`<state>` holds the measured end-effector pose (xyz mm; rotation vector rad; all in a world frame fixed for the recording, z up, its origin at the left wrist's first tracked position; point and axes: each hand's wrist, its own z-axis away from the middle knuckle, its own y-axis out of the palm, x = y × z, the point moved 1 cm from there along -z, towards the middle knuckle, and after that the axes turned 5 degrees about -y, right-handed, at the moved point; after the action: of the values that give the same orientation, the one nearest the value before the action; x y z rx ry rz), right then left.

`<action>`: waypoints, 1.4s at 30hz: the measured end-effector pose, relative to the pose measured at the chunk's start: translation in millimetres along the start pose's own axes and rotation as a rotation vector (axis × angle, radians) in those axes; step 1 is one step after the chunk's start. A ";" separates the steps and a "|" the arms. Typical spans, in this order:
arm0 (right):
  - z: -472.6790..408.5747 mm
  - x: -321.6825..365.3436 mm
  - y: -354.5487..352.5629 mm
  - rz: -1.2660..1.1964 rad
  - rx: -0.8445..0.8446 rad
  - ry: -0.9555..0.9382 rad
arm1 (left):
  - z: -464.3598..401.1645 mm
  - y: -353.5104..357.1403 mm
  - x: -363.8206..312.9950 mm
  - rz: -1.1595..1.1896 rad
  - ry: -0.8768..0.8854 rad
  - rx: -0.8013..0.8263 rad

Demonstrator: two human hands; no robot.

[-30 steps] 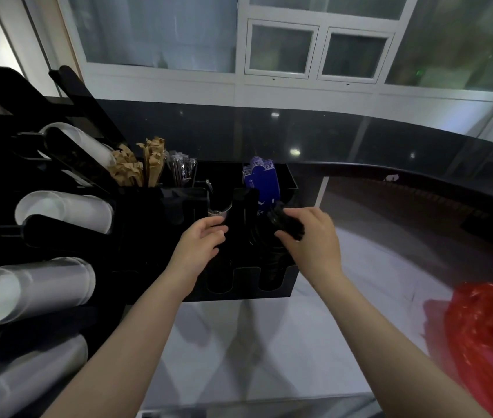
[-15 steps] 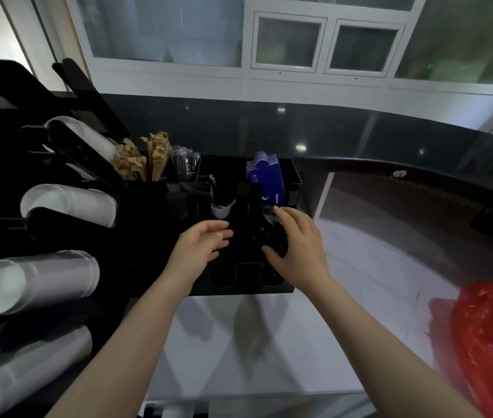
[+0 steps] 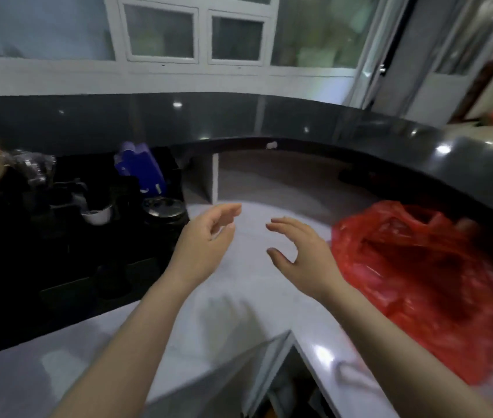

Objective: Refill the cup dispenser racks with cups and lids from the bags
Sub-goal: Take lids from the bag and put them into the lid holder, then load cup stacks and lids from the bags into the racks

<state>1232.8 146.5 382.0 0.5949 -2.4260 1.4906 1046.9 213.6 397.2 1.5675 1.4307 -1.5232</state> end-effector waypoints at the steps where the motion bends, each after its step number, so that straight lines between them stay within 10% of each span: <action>1: 14.7 -10.6 -16.0 0.038 -0.019 0.042 | -4.7 18.7 -4.3 0.011 0.021 0.053; 20: 288.3 7.1 -160.1 0.446 -0.577 0.705 | 70.5 225.9 -73.1 0.036 0.366 0.762; 30: 451.6 -2.3 -232.7 0.868 -0.472 0.918 | 163.2 307.1 -118.5 0.059 0.561 1.107; 42: 540.8 -74.5 -296.0 0.518 -0.080 1.031 | 225.7 411.7 -108.9 -0.488 0.561 0.759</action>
<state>1441.6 -437.0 341.9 -0.7264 -1.7996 1.3307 1356.4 -148.9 326.2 2.3536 1.7307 -2.2053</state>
